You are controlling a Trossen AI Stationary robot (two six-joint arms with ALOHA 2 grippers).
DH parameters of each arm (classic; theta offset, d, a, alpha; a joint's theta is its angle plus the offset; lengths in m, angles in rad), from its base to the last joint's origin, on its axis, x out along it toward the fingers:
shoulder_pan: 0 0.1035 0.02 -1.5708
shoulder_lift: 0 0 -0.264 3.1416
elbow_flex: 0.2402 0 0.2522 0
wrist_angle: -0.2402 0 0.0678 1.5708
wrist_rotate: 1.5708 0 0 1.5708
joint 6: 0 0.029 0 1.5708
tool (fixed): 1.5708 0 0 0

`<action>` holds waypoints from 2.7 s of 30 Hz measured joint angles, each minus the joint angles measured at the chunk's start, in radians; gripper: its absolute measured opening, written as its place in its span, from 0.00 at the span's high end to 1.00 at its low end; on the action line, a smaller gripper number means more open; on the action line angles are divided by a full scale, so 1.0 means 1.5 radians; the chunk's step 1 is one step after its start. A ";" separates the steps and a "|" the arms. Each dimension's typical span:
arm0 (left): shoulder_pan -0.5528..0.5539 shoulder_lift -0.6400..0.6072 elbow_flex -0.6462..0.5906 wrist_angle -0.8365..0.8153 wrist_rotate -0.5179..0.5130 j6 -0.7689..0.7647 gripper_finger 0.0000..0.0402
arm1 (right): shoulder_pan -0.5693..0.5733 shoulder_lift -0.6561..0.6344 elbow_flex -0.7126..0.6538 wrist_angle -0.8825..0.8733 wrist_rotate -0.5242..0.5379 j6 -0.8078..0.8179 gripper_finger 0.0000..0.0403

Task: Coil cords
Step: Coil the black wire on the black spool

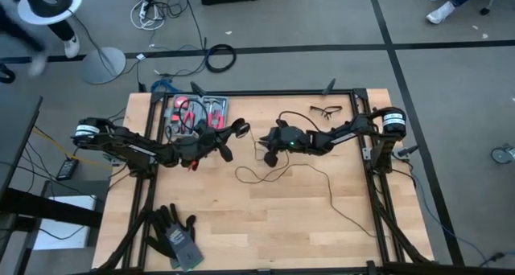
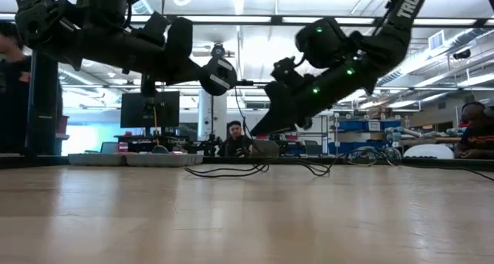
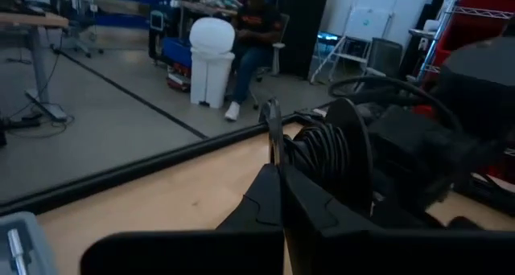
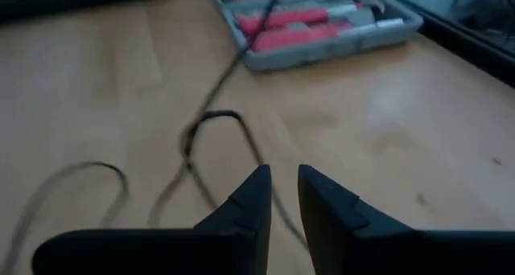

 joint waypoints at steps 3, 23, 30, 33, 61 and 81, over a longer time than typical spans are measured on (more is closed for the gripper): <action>0.000 0.000 0.000 0.011 -0.001 0.017 1.00 | 0.013 -0.001 -0.047 0.100 -0.014 0.023 0.84; 0.000 0.000 0.000 0.123 -0.003 0.092 1.00 | 0.021 -0.001 -0.113 0.312 0.062 -0.177 0.81; 0.000 0.000 0.000 0.123 -0.003 0.091 1.00 | -0.015 -0.001 -0.079 0.227 0.062 -0.209 0.76; 0.000 0.000 0.000 0.123 -0.002 0.091 1.00 | -0.029 -0.001 -0.066 0.195 0.059 -0.209 0.76; 0.000 -0.052 0.000 0.243 -0.015 0.201 1.00 | -0.050 -0.016 -0.068 -0.019 0.028 -0.011 0.99; 0.000 -0.171 0.000 0.119 -0.109 0.293 1.00 | 0.040 -0.289 -0.151 -0.445 0.174 0.144 0.94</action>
